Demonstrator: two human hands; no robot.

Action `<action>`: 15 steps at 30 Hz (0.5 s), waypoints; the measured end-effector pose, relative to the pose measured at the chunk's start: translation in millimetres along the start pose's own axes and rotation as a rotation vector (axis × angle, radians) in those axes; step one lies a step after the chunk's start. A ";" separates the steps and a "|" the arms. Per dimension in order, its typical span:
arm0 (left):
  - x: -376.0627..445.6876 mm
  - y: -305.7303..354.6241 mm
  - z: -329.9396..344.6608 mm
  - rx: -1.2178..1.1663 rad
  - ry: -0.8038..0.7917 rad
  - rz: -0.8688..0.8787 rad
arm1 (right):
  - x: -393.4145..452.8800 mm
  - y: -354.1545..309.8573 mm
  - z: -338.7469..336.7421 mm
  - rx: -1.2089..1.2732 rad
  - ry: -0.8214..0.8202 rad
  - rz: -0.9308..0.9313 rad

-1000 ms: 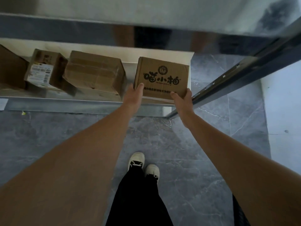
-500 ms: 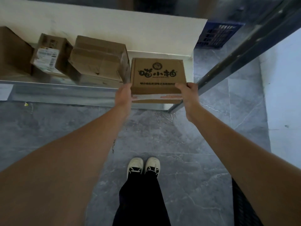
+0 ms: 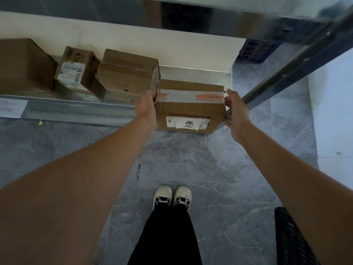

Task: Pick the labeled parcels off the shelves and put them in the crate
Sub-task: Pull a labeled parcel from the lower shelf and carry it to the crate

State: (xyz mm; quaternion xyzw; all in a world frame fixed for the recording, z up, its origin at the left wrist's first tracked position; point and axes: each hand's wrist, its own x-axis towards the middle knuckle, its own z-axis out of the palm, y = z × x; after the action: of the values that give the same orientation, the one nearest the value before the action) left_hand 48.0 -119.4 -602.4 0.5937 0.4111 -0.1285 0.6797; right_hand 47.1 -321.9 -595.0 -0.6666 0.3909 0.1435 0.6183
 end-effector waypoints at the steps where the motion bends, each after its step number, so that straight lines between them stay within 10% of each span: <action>1: -1.9 1.1 0.8 0.006 -0.015 0.004 | -0.9 0.4 -1.2 0.022 0.003 0.013; 15: 8.6 -3.5 5.1 0.077 -0.083 -0.017 | 9.9 7.7 -9.4 0.022 -0.010 0.098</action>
State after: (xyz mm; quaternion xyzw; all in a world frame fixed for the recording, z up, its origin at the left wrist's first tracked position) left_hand 53.2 -122.3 -611.2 0.6099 0.3823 -0.1747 0.6718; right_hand 45.4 -333.5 -605.3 -0.6391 0.4214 0.1725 0.6198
